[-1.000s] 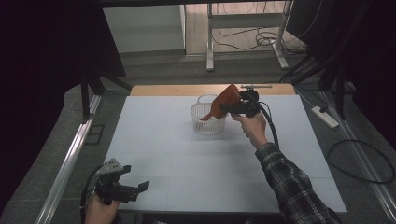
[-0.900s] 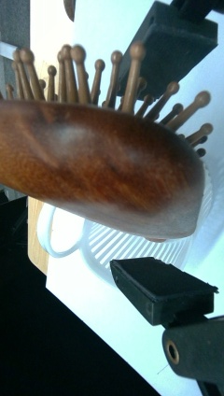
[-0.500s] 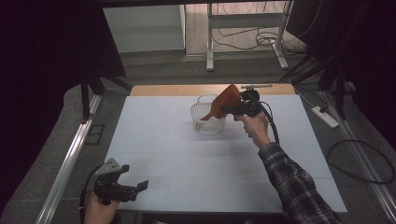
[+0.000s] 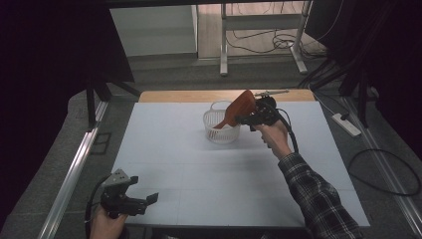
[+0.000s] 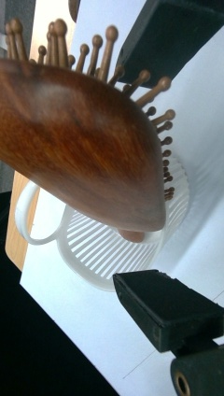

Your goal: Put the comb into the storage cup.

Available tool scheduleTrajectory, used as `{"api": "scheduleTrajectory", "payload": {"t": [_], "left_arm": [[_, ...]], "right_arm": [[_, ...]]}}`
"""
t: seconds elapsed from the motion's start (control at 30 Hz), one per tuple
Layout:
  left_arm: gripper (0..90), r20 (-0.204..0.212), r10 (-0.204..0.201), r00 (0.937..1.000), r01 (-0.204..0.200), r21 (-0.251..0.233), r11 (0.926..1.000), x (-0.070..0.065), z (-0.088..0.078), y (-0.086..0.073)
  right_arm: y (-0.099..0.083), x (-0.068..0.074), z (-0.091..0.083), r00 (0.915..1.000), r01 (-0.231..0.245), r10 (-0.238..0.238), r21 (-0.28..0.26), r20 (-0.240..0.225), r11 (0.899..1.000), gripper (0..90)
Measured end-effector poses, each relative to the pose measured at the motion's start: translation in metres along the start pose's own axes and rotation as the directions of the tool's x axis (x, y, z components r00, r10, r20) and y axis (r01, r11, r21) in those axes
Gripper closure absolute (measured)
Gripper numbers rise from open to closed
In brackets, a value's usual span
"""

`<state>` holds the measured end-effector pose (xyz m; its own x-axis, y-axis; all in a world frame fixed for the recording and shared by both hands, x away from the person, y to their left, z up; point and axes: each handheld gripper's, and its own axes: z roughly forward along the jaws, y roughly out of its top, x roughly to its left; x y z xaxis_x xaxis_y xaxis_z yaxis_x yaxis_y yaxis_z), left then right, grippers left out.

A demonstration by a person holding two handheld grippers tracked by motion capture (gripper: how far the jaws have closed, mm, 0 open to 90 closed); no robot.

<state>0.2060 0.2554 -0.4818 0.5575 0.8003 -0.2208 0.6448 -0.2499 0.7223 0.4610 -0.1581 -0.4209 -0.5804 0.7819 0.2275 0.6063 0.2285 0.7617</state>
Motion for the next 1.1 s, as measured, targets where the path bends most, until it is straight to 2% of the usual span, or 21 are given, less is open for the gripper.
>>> {"api": "scheduleTrajectory", "payload": {"t": [0.3, 0.73, 1.1], "left_arm": [[0.0, 0.000, -0.002, 1.0000, 0.002, 0.001, 1.0000, 0.000, 0.000, 0.000], [0.0, -0.001, -0.001, 1.0000, 0.001, 0.001, 1.0000, 0.000, 0.000, 0.000], [0.0, -0.001, -0.001, 1.0000, 0.001, 0.000, 1.0000, 0.000, 0.000, 0.000]], "right_arm": [[0.000, 0.003, -0.004, 0.9989, 0.045, -0.045, 0.019, 0.013, 0.999, 2.3], [-0.003, 0.006, -0.013, 0.9925, 0.109, -0.111, 0.041, 0.051, 0.993, 0.0], [-0.007, 0.005, -0.021, 0.9903, 0.127, -0.129, 0.051, 0.052, 0.991, 0.0]]}}
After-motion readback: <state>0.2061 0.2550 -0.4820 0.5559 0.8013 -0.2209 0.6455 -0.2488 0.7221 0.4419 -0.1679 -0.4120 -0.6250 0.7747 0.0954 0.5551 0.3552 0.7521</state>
